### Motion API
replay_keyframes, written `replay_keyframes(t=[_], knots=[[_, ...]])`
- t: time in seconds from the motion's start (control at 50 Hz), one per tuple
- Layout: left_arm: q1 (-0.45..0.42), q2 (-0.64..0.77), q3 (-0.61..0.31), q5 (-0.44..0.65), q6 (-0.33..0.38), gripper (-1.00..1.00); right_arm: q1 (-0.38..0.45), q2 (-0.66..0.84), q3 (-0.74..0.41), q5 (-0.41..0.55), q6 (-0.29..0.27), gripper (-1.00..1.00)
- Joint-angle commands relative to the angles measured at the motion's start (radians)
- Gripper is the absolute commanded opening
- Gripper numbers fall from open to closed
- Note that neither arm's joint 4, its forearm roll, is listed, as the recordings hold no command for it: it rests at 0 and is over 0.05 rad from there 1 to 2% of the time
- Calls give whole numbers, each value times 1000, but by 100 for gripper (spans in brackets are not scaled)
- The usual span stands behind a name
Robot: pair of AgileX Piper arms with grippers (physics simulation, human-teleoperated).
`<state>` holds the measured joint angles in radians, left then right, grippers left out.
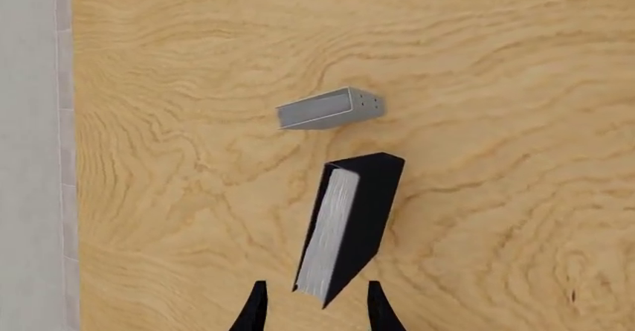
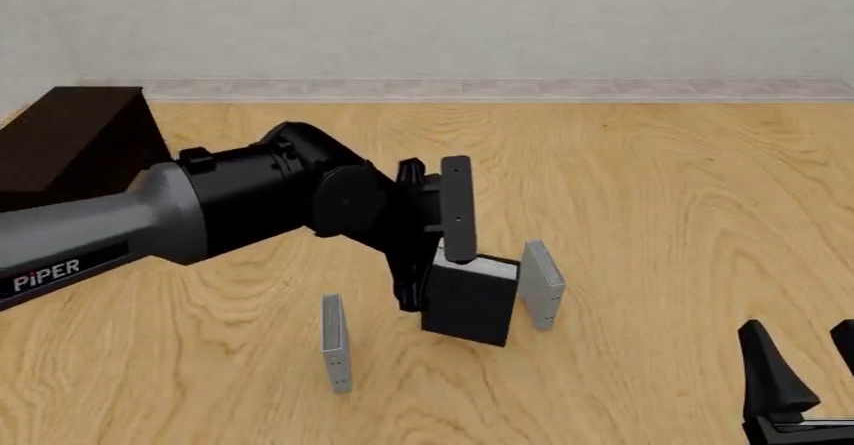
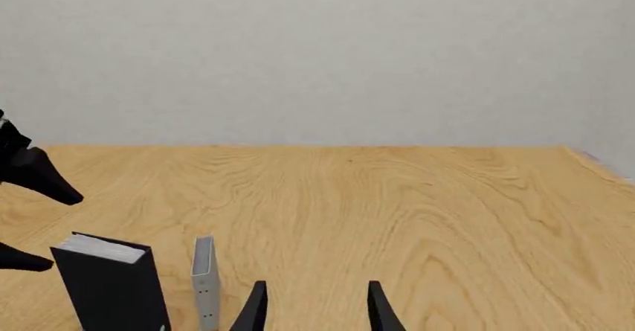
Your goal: Pick up the book in the middle and place it on the cabinet shelf.
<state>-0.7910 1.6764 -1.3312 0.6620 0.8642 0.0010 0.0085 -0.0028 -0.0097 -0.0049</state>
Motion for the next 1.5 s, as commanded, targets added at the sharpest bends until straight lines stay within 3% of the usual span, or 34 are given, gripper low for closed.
replay_keyframes(t=[0.02,0.22,0.32,0.34,0.38,0.44,1.1,1.5], knots=[[14,47,-28,-6,24,100,0,4,0,0,3,100],[20,85,-65,1,41,100,0,6,0,-3,3,100],[-6,71,-20,-34,70,100,0,7,1,-4,4,100],[-16,80,-58,-14,31,100,0,6,0,-2,4,100],[-7,90,-70,-11,28,100,0,7,0,-3,4,100],[-10,91,-38,-17,44,100,0,10,0,-6,4,100],[42,178,-25,-55,25,100,0,8,0,-3,5,100],[23,172,1,-57,22,100,0,3,-1,2,4,100]])
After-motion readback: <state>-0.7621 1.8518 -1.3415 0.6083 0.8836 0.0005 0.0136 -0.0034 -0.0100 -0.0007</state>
